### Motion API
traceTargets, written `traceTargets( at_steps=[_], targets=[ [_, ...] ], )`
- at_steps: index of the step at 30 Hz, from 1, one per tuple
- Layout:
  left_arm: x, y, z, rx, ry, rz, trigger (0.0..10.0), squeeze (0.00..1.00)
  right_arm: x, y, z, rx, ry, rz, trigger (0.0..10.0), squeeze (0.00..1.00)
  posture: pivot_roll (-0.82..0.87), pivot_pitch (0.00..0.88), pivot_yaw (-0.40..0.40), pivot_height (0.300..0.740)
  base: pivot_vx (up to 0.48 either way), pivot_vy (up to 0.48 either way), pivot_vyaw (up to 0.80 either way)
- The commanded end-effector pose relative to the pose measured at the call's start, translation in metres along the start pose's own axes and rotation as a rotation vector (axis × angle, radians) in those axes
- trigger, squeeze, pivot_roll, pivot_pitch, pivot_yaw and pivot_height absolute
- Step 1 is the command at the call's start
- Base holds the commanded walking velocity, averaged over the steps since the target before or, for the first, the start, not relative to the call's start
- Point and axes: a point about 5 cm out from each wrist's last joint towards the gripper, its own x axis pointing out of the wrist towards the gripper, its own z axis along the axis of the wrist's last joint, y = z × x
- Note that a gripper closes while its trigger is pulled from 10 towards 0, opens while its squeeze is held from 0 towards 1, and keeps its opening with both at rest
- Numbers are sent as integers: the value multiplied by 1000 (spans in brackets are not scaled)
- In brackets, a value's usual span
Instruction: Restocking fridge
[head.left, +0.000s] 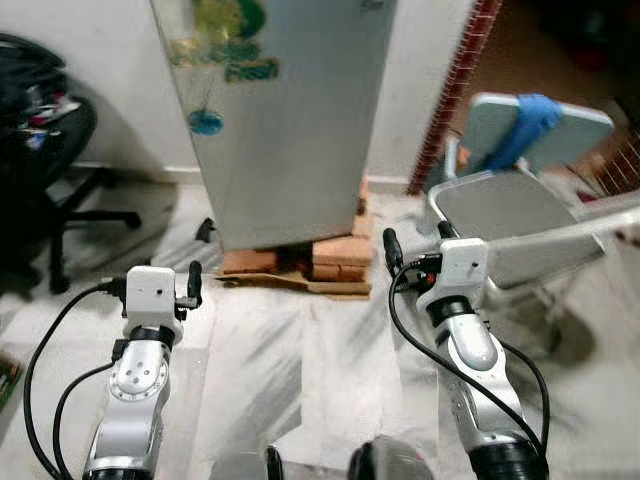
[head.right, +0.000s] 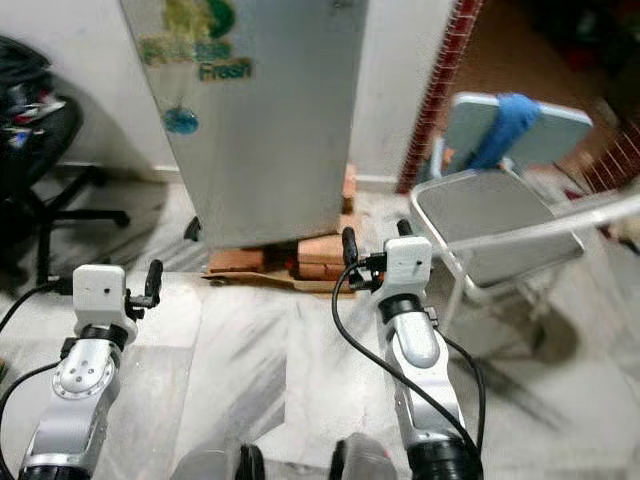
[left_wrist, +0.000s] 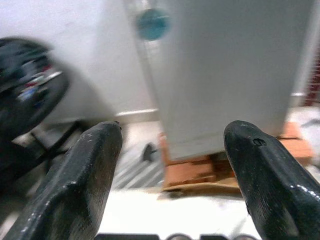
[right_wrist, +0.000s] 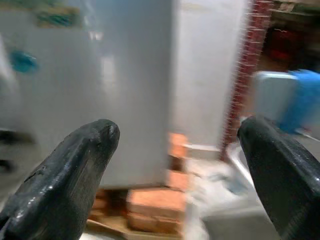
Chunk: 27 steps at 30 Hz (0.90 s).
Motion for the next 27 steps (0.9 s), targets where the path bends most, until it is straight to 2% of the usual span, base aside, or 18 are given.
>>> traceTargets(
  at_steps=[1,9,16,27],
  targets=[
    [-2,-1,-1,8,2,-17,10000,0,0,-3,2,-1,-6,-9,10000,0,42,69,13,740,0,480,-712],
    [-1,0,-1,-8,0,-26,10000,0,1,0,2,-7,-5,17,10000,0,44,74,8,740,0,480,-130],
    [-1,0,-1,-11,0,-25,10000,0,4,-4,1,-4,3,7,10000,0,44,82,7,740,0,480,0],
    [-1,-4,2,-40,-17,-56,10000,0,7,-2,1,7,11,20,10000,0,42,90,0,740,0,479,-672]
  ],
)
